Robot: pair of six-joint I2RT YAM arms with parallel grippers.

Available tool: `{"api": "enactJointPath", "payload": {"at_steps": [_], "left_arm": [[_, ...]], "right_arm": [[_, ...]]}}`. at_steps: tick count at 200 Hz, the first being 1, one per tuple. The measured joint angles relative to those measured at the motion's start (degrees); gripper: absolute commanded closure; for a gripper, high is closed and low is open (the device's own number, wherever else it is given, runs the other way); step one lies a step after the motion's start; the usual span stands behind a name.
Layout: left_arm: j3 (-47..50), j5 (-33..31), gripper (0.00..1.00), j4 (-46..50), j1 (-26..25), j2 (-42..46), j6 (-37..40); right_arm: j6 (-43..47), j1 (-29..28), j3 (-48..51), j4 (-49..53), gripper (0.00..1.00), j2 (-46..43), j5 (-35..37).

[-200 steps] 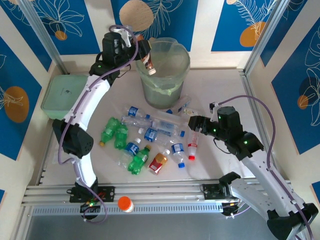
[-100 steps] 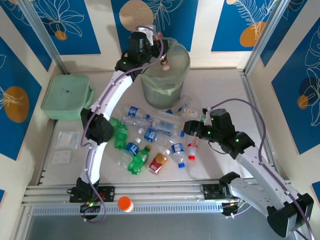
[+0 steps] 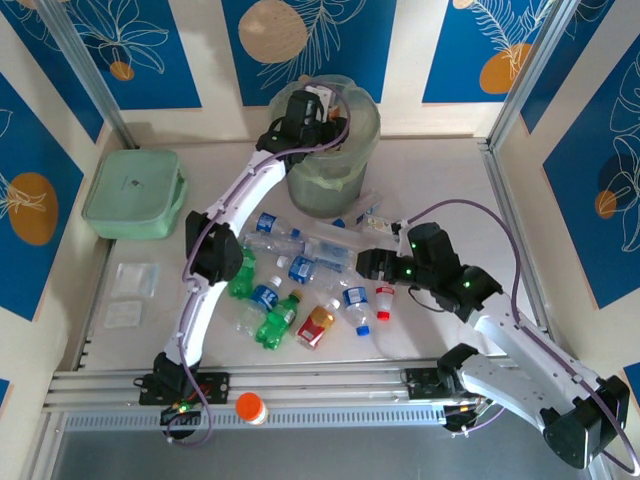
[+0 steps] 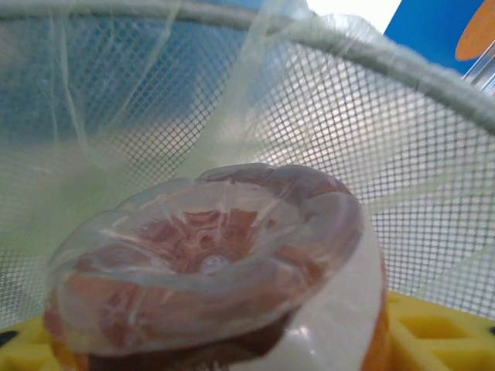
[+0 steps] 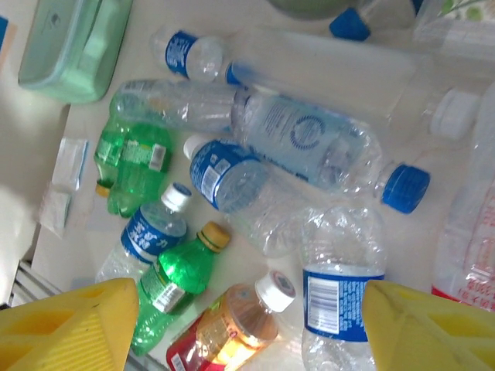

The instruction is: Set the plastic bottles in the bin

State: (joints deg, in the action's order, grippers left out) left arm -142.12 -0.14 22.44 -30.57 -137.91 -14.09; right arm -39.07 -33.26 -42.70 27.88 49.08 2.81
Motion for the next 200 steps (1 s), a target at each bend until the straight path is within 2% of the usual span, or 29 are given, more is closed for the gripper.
{"api": "enactJointPath", "payload": {"at_steps": [26, 54, 121, 163, 200], "left_arm": [[0.00, -0.24, 0.20, 0.42, 0.00, -0.04, 0.63], [0.70, -0.44, 0.16, 0.39, 0.00, 0.15, 1.16], [2.27, -0.50, 0.18, 1.36, -0.07, 4.68, 1.18], [8.79, -0.13, 0.19, 1.51, -0.37, 16.41, 1.36], [21.66, -0.15, 0.22, -1.07, -0.59, 31.36, 0.04]], "right_arm": [[0.31, -1.05, -0.07, 0.83, 0.23, -0.07, 1.33], [1.57, -1.25, -1.53, 2.97, 0.23, -0.50, 3.21], [2.95, -1.40, -5.31, 6.25, 0.23, -2.64, 5.35], [3.96, -1.57, -9.14, 9.25, 0.23, -3.30, 6.43], [4.13, -1.97, -11.37, 12.44, 0.24, -3.32, 8.52]]}}
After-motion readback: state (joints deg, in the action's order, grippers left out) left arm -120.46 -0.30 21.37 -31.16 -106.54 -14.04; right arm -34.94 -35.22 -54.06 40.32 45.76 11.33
